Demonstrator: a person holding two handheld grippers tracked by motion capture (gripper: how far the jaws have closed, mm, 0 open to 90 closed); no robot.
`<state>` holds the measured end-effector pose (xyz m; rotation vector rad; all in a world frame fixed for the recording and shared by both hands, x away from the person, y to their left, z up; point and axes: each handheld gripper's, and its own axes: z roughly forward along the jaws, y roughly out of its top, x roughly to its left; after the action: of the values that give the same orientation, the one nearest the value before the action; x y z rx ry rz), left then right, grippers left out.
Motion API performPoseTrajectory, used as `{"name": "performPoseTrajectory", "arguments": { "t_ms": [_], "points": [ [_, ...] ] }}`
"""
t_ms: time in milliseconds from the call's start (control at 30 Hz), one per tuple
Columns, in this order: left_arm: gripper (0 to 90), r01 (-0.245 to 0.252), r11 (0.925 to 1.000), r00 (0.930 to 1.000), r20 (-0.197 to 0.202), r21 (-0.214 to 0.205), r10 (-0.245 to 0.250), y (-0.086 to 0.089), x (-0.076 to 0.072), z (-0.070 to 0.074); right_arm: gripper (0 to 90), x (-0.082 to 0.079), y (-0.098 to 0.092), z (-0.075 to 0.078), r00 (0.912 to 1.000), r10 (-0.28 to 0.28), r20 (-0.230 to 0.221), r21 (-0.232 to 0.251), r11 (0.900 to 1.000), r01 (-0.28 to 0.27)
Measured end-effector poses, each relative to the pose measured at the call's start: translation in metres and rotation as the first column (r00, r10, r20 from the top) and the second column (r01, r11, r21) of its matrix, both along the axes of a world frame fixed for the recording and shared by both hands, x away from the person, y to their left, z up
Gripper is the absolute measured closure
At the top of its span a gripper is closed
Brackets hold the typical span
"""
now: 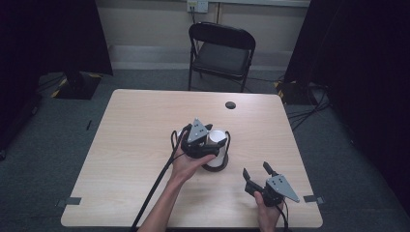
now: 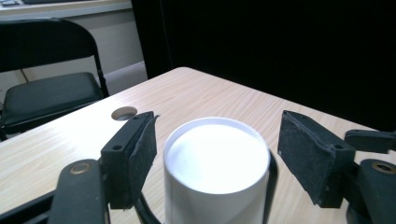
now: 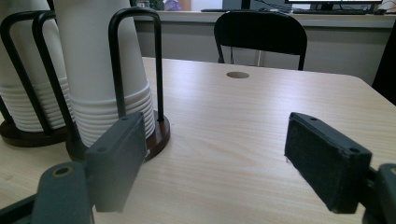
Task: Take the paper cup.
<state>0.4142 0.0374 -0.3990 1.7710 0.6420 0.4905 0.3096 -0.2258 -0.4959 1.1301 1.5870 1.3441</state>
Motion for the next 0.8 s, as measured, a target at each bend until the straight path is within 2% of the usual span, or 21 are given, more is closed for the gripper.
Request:
{"name": "performPoseTrajectory", "arguments": {
  "t_ms": [33,100,233,300,367,500,600,800],
  "points": [
    [28.1,0.005,1.0,1.0,-0.003,-0.003,-0.005,-0.001,0.0,-0.001,20.4,0.0,0.0,0.0,1.0,0.0,0.001,0.001,1.0,0.0],
    [27.9,0.005,0.9997,1.0,-0.007,0.023,-0.005,-0.004,0.001,-0.003,20.4,0.0,0.0,0.0,1.0,0.001,0.0,0.0,1.0,-0.001],
    [27.7,0.005,0.9998,0.9999,-0.014,0.019,-0.005,-0.005,0.003,-0.005,20.4,0.0,0.0,0.0,1.0,0.001,0.001,0.001,1.0,-0.001],
    [26.6,0.009,0.9995,0.9998,-0.02,0.031,-0.008,-0.005,0.005,-0.007,20.4,0.0,0.0,0.0,1.0,0.002,0.0,0.001,1.0,-0.002],
    [26.8,0.001,0.9988,1.0,-0.009,0.05,-0.001,-0.006,0.006,-0.008,20.5,0.0,0.0,0.0,1.0,0.001,-0.001,0.001,1.0,-0.001],
    [28.1,-0.002,0.9985,1.0,-0.006,0.055,0.002,-0.008,0.008,-0.01,20.7,0.0,0.0,0.0,1.0,0.001,0.001,0.0,1.0,-0.001],
    [27.8,-0.008,0.9964,1.0,-0.003,0.084,0.009,-0.01,0.008,-0.012,20.7,0.0,0.0,0.0,1.0,0.002,0.001,0.0,1.0,-0.002],
    [33.7,-0.01,0.996,0.9999,0.005,0.089,0.01,-0.009,0.008,-0.011,20.8,0.0,0.0,0.0,1.0,0.001,0.001,0.0,1.0,-0.001]
  ]
}}
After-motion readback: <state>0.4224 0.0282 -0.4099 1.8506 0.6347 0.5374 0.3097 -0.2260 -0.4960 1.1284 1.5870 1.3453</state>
